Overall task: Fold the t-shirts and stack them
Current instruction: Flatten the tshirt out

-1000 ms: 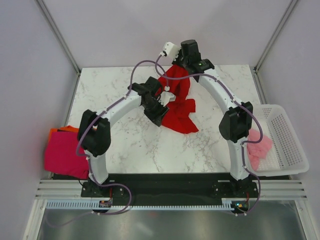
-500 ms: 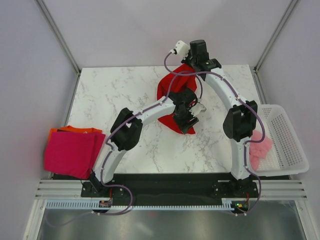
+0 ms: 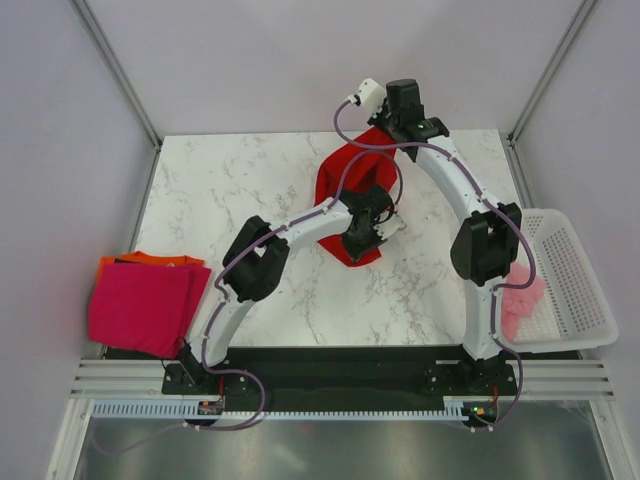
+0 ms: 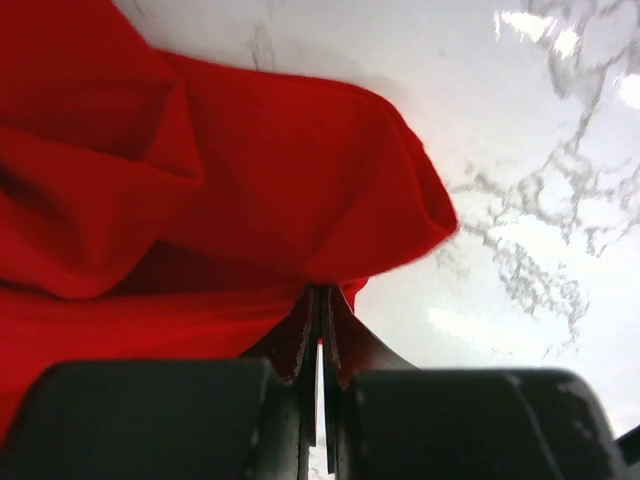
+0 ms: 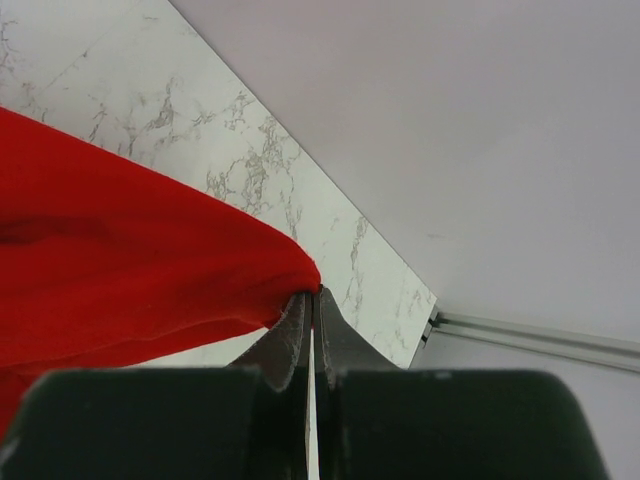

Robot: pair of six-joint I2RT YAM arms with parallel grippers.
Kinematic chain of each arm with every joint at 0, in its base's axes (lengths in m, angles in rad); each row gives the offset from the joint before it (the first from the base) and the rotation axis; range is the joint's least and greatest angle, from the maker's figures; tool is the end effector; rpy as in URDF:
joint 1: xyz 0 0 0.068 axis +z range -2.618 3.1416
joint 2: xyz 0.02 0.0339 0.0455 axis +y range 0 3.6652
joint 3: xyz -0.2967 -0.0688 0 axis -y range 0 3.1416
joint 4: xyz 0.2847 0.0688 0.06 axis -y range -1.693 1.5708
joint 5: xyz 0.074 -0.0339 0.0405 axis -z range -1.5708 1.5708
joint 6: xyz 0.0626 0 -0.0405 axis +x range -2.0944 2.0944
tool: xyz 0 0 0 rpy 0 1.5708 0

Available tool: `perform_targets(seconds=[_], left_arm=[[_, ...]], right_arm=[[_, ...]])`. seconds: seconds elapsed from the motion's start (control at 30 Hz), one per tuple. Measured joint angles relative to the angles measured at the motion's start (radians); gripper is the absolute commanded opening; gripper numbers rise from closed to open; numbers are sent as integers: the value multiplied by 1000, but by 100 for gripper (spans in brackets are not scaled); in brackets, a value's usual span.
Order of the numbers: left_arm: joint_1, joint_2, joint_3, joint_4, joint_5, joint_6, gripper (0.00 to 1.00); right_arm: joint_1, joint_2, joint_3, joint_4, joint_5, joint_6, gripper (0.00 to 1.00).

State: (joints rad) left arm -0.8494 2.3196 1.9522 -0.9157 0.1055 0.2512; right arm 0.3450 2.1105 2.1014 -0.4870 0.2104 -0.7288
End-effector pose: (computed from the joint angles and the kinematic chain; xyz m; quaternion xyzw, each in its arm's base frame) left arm 0.3569 -0.4158 0.1539 0.5233 0.8384 -0.0920 0.1214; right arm 0.5471 0.1827 0.3611 -0.3908 0.7616 -0.1856 0.4825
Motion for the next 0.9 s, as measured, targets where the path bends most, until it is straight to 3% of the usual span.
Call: perform_targets(seconds=[0.17, 0.43, 0.57, 0.73, 0.9], left_arm=[[40, -160, -167, -8, -16, 28, 2], [256, -750, -391, -4, -130, 211, 2], [283, -952, -478, -9, -202, 306, 2], [330, -1011, -570, 16, -246, 394, 4], [479, -909, -646, 147, -246, 483, 8]], right_arm=[[-18, -48, -45, -11, -24, 46, 0], [-47, -347, -242, -162, -151, 194, 0], [-47, -547, -341, -238, -267, 275, 0], [-42, -770, -472, -304, -346, 328, 0], [-71, -704, -488, -280, -349, 361, 0]])
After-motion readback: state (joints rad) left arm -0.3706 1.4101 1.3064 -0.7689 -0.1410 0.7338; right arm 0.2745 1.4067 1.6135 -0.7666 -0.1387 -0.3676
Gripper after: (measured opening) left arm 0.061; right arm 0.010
